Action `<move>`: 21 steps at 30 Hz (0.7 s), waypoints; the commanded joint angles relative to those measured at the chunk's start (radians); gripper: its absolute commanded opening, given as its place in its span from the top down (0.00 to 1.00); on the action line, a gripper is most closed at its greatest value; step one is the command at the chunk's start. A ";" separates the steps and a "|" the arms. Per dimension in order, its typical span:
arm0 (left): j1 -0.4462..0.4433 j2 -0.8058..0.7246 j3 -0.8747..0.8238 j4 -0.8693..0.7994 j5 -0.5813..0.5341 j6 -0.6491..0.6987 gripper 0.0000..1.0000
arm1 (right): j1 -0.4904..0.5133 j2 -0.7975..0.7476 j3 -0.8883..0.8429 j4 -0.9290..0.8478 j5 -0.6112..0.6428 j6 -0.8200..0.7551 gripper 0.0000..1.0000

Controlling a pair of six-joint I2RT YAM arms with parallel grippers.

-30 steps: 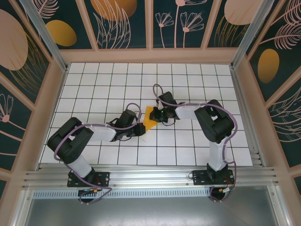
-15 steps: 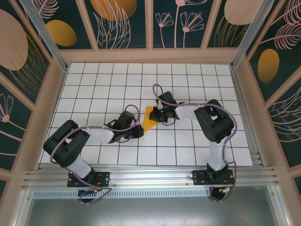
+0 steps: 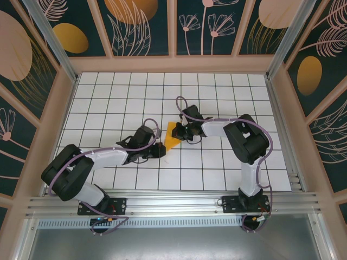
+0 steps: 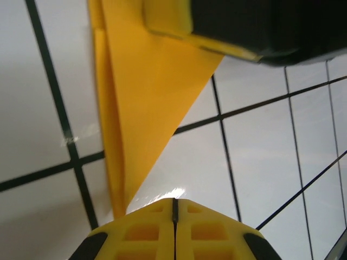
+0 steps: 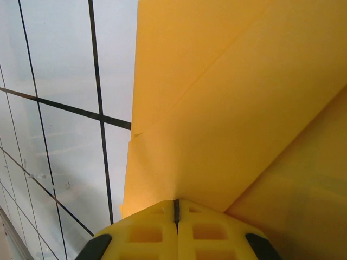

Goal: Fold a paper plane with a square sheet of paper (pick it up from the middle)
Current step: Fourth fold the wing at the center of the table.

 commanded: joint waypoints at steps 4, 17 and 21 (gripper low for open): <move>-0.006 0.080 0.091 0.040 -0.077 -0.009 0.93 | 0.003 0.126 -0.049 -0.155 0.160 0.011 0.98; -0.005 0.209 0.098 0.019 -0.127 0.008 0.98 | 0.002 0.126 -0.054 -0.155 0.155 0.010 0.98; -0.005 0.209 0.065 0.021 -0.075 0.014 0.98 | -0.002 0.126 -0.056 -0.155 0.158 0.013 0.98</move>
